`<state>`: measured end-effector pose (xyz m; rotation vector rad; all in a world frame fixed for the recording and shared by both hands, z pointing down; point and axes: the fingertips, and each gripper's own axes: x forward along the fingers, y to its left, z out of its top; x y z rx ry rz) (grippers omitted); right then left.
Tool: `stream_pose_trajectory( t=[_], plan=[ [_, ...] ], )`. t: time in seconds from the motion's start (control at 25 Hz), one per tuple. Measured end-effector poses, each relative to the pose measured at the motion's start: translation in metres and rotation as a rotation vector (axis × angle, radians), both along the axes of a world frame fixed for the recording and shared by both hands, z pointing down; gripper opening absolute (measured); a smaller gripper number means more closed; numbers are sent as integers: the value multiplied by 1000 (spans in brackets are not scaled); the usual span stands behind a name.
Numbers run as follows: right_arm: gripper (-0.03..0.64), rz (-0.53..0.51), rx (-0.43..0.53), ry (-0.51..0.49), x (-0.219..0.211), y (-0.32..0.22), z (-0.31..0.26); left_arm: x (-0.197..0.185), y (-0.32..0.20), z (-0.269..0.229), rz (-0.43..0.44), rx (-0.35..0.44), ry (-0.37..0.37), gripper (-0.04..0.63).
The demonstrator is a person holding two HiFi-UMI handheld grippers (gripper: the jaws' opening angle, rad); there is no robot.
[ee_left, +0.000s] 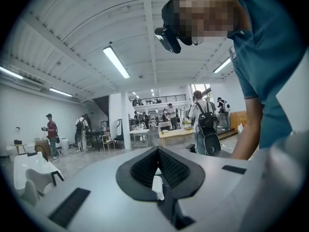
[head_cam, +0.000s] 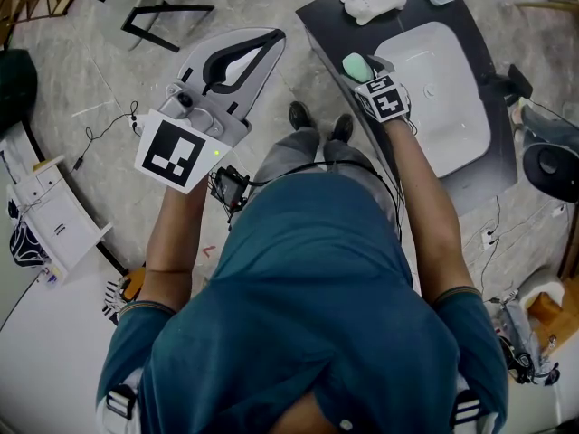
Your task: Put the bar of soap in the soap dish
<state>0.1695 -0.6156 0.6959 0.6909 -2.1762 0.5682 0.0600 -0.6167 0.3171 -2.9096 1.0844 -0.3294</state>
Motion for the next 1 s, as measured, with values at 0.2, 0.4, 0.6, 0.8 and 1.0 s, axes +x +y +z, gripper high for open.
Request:
stream_pose_trajectory(
  t=[0.2,0.4,0.6,0.8,1.0],
  plan=[
    [313,-32,33,52,2,0,14,-1,-2,4,-1,-5,2,3],
    [313,-50,55,118,7,0,11,-3,-5,6,0,-10,4,3],
    [306,-44,77,112,7,0,12,-2,-8,10,5,-17,6,3],
    [299,-28,88,103,6,0,12,-4,-10,11,9,-20,11,3],
    [298,-8,95,90,10,-3,9,-2,-10,12,8,-23,11,3]
  ],
)
